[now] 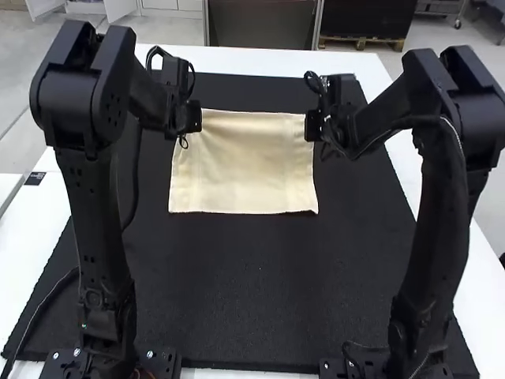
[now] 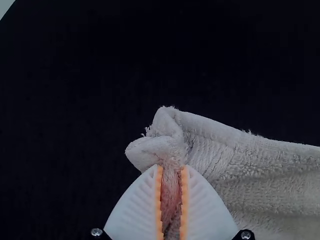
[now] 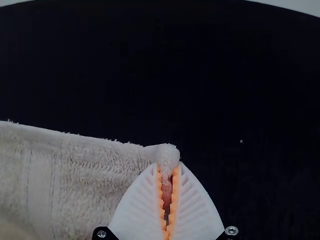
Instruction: Fold the towel.
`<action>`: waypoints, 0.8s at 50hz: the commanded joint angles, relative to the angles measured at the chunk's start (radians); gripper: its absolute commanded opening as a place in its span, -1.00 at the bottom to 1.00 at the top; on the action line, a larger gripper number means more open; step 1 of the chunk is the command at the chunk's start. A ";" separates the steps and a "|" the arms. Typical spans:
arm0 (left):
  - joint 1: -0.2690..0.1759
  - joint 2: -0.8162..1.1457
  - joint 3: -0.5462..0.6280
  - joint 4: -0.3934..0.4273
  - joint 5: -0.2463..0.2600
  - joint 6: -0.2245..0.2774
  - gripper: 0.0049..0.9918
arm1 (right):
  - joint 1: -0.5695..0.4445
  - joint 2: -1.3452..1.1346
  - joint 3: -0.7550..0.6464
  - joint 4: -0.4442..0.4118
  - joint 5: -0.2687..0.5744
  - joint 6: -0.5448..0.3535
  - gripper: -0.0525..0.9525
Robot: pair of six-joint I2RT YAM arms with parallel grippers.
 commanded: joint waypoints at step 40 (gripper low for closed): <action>0.014 -0.008 -0.041 0.033 -0.025 0.012 -0.78 | -0.009 -0.008 -0.024 0.066 0.014 -0.005 -0.87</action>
